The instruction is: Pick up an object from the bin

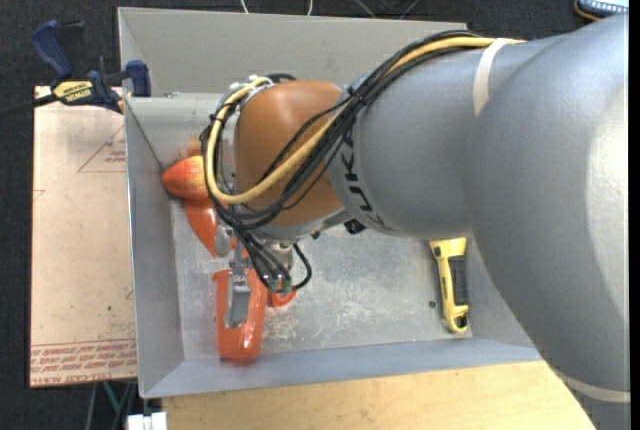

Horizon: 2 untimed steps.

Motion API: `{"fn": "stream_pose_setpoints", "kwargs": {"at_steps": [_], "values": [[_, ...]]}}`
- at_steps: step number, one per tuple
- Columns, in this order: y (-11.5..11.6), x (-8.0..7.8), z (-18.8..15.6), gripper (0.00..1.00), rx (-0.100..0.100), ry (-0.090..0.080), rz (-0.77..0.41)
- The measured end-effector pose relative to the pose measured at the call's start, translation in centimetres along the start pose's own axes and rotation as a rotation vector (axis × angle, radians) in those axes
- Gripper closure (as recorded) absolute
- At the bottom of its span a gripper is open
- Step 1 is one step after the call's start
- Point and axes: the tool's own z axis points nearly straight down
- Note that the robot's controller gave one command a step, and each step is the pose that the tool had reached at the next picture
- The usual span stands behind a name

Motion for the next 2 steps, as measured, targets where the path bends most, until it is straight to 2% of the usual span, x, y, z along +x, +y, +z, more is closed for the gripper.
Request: {"fn": "stream_pose_setpoints", "kwargs": {"at_steps": [1,2], "values": [[0.0,0.0,0.0,0.0,0.0,0.0,0.0],[-1.8,0.1,0.4,0.0,0.0,0.0,-0.377]]}}
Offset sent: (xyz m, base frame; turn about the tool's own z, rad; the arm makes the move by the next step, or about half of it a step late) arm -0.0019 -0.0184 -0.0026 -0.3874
